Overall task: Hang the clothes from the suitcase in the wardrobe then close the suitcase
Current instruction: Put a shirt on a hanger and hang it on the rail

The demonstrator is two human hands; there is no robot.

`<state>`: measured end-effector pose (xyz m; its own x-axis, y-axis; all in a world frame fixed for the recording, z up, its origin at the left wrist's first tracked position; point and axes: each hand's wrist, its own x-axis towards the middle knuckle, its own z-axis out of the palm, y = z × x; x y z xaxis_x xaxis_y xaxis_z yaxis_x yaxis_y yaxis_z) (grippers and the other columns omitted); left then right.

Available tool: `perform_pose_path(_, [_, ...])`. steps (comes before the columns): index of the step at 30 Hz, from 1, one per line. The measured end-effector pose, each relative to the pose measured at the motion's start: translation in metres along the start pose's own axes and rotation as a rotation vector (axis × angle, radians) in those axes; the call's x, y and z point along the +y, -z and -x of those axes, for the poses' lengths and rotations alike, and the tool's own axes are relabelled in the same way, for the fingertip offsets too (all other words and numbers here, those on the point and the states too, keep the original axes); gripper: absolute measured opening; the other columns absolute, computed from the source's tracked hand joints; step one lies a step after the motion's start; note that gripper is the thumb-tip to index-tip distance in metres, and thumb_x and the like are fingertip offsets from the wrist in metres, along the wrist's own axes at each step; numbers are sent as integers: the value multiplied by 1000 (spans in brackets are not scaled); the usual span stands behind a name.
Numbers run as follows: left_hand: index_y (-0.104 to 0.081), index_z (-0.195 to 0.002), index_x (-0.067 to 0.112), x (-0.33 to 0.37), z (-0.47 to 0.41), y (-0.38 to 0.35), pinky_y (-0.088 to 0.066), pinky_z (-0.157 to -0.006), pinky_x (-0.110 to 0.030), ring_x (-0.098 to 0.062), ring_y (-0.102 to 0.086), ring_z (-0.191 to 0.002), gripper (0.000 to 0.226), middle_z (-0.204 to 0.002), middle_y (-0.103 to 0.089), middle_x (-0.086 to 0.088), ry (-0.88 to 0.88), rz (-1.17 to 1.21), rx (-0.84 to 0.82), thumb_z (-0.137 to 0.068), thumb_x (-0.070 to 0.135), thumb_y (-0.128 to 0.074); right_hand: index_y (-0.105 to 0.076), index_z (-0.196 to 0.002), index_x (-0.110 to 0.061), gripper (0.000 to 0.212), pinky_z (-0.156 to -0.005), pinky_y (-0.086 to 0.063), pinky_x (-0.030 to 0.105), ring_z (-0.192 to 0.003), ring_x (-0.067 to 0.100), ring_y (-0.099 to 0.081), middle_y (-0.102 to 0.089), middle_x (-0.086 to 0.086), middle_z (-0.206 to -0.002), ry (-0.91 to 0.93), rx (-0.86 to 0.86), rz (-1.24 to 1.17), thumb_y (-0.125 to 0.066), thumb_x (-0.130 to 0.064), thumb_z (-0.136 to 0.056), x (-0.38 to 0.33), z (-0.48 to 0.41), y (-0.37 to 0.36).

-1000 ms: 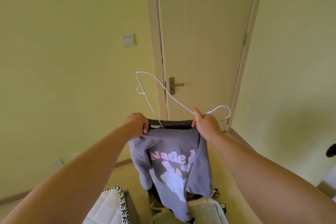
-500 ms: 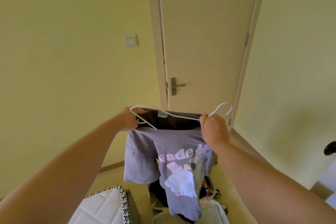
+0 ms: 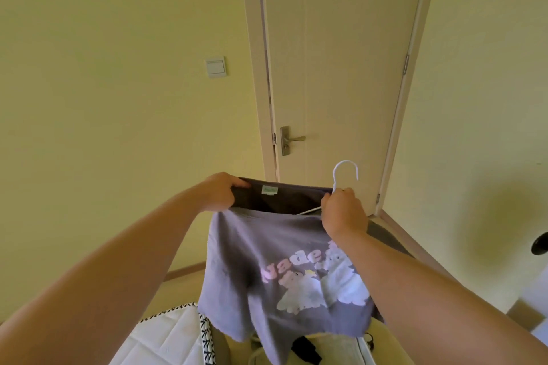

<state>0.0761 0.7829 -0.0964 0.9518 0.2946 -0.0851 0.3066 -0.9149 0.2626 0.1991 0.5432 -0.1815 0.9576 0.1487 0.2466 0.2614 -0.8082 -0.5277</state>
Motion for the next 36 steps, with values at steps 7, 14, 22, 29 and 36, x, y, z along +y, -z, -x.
perform_pose_path(7, [-66, -131, 37, 59, -2, -41, -49, -69, -24, -20, -60, -91, 52, -115, -67, 0, 0, -97, -30, -94, 8, -45, -63, -102, -2, 35, -67, -37, 32, -87, 34, -62, -48, 8, -84, 67, 40, -105, -37, -27, -106, -30, -3, -3])
perform_pose_path(14, [-81, -92, 30, 65, -7, -56, -58, -69, -29, -15, -67, -81, 18, -88, -74, 8, 0, 171, -49, -83, 45, -76, -63, -106, -5, 35, -69, -44, 33, -84, 27, -60, -49, 5, -88, 74, 71, -39, -36, -27, -107, -16, -13, -1])
perform_pose_path(22, [-62, -97, 21, 45, -24, -60, -48, -64, -29, -18, -57, -78, 13, -97, -58, -2, -21, -90, 157, -103, 24, -51, -64, -87, -13, 53, -65, -40, 36, -82, 28, -55, -60, 6, -86, 436, 55, 261, -43, -60, -99, 3, -21, 15])
perform_pose_path(29, [-68, -95, 20, 15, -39, -39, -39, -71, -29, -25, -56, -88, 15, -96, -54, -3, 12, 33, 283, -102, 22, -55, -56, -103, -17, 15, -73, -37, 33, -95, 24, -57, -64, 3, -102, 297, -28, 598, -57, -12, -89, 13, -21, 47])
perform_pose_path(36, [-64, -92, 21, 12, -37, -35, -49, -77, -36, -22, -58, -84, 16, -92, -62, 2, 49, 136, 376, -102, 22, -53, -43, -121, -17, 43, -67, -39, 35, -99, 29, -54, -45, 11, -119, 160, -63, 440, -65, -13, -84, -9, -19, 40])
